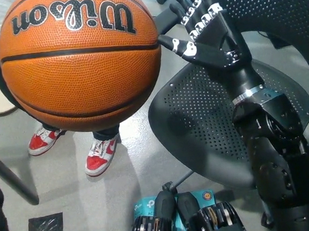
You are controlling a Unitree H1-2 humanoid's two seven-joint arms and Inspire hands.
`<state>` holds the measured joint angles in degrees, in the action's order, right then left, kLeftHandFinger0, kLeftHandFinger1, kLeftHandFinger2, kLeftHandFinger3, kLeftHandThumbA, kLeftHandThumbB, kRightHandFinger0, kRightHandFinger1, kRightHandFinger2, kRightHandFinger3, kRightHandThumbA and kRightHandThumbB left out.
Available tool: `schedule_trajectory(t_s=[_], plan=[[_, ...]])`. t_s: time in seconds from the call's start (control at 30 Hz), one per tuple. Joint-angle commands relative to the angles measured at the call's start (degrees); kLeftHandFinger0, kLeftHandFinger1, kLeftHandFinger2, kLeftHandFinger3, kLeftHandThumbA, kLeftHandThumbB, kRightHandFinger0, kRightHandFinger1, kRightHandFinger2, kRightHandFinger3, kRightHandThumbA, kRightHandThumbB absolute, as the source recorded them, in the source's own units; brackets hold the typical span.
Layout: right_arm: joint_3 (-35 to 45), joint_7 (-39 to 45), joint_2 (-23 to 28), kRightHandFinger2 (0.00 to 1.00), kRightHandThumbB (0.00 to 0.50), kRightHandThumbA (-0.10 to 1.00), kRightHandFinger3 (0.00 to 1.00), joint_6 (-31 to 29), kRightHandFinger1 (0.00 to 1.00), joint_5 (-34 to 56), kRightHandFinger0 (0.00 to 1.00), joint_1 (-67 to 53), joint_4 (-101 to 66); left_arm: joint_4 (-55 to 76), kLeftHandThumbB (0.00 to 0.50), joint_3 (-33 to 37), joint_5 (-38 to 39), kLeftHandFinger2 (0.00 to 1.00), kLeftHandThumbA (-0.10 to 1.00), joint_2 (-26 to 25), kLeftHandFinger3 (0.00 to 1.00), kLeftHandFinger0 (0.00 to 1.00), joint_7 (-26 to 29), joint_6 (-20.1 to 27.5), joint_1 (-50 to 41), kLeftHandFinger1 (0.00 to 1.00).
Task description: The robot grabs the basketball from a person using both hands and then drops it on the black chair in the front
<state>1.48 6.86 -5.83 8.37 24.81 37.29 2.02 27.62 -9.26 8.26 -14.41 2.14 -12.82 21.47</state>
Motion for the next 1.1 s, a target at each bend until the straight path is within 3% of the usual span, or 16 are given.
schedule_trajectory(t_s=[0.0,0.2,0.43,0.63,0.67,0.83,0.9,0.97,1.07], plan=[[1.4,3.4,-1.4,1.0,0.393,1.0,1.0,2.3,1.0,7.7,1.0,1.9,-2.9,-0.3,0.202,0.6,-1.5,1.0,1.0,-0.2,1.0,1.0,-0.7,1.7,0.9,1.0],[4.6,3.8,-3.8,1.0,0.417,1.0,1.0,9.1,1.0,19.9,1.0,2.1,-6.4,-0.5,0.189,0.9,-2.0,1.0,1.0,0.1,1.0,1.0,-1.1,2.4,0.6,1.0],[6.1,2.9,-6.1,1.0,0.441,1.0,1.0,13.7,1.0,27.1,1.0,2.6,-6.7,-0.6,0.19,1.2,-0.7,1.0,1.0,0.9,1.0,1.0,-1.5,2.4,0.5,1.0],[0.8,8.5,-3.3,1.0,0.416,1.0,1.0,6.2,1.0,14.9,1.0,1.6,-1.0,-0.2,0.196,1.8,-0.4,1.0,1.0,1.4,1.0,1.0,-1.7,2.5,0.4,1.0],[-1.1,8.3,-2.3,1.0,0.412,1.0,1.0,3.2,1.0,10.0,1.0,1.3,0.4,0.0,0.2,1.9,-0.2,1.0,1.0,1.6,1.0,1.0,-1.9,2.7,0.4,1.0],[-5.5,5.1,-0.4,1.0,0.389,1.0,1.0,-1.5,1.0,0.6,1.0,1.5,3.9,0.7,0.196,1.9,0.5,1.0,1.0,1.6,1.0,1.0,-2.2,2.4,0.5,1.0],[-7.3,3.4,-0.2,1.0,0.404,1.0,1.0,-3.0,1.0,-3.3,1.0,2.1,5.4,1.1,0.188,2.2,0.0,1.0,1.0,1.8,1.0,1.0,-2.1,2.7,0.5,1.0],[-9.4,1.8,0.0,1.0,0.357,1.0,1.0,-6.4,1.0,-8.6,1.0,2.7,7.5,1.1,0.199,2.6,-0.7,1.0,1.0,2.2,1.0,1.0,-1.8,2.3,0.7,1.0],[-11.4,-0.1,-0.1,1.0,0.332,1.0,1.0,-7.8,1.0,-13.2,1.0,3.4,9.1,1.0,0.206,3.1,-0.9,1.0,1.0,3.0,1.0,1.0,-1.6,1.8,1.1,1.0]])
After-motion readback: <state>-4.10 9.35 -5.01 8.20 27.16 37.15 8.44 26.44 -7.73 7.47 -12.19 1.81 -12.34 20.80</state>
